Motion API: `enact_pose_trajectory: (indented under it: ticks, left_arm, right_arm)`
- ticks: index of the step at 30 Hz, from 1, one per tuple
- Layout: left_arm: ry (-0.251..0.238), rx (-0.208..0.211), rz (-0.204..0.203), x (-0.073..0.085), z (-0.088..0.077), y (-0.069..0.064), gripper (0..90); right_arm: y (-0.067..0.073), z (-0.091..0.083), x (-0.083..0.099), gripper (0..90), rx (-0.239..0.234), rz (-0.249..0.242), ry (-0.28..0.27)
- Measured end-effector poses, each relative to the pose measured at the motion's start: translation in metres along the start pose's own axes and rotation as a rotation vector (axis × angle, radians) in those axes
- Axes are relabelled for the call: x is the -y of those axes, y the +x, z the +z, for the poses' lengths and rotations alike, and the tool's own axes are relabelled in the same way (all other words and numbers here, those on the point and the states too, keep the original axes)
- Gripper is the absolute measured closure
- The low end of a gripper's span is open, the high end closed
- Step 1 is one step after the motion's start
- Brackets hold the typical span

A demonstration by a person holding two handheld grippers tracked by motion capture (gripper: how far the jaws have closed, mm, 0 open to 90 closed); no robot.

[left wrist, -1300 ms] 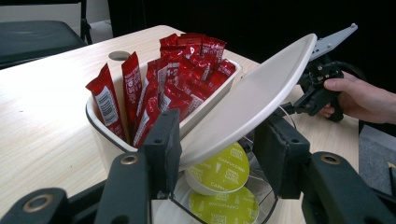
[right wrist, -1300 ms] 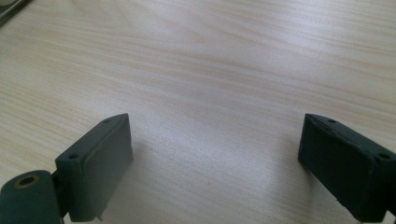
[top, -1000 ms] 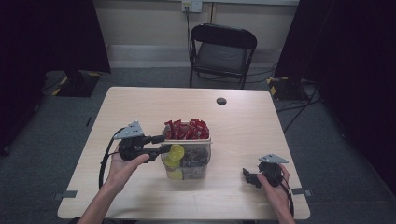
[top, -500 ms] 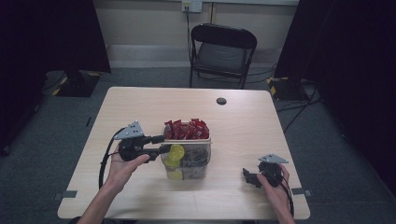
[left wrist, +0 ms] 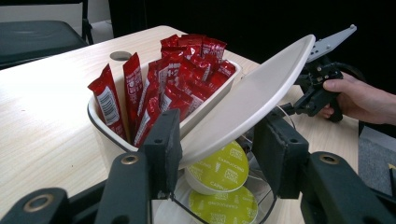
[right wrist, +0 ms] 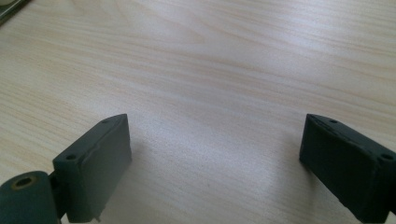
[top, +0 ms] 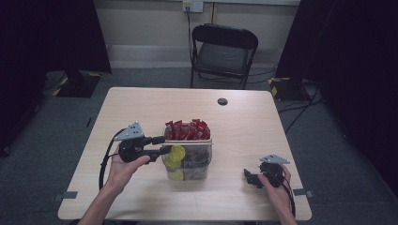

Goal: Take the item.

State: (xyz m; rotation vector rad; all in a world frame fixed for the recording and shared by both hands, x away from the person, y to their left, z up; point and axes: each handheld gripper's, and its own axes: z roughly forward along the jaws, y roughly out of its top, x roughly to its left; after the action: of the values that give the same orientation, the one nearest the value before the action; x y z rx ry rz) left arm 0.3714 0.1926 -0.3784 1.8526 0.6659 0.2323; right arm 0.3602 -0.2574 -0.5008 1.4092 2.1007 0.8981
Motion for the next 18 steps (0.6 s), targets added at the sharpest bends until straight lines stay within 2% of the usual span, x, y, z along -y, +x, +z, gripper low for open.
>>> enact_pose_trajectory:
  ticks: [18]
  left_arm:
    - [-0.002, 0.006, 0.007, -0.0027, -0.0009, -0.0002, 52.5]
  right_arm:
    - [0.0, 0.0003, -0.0002, 7.8, 0.001, 0.001, 0.001]
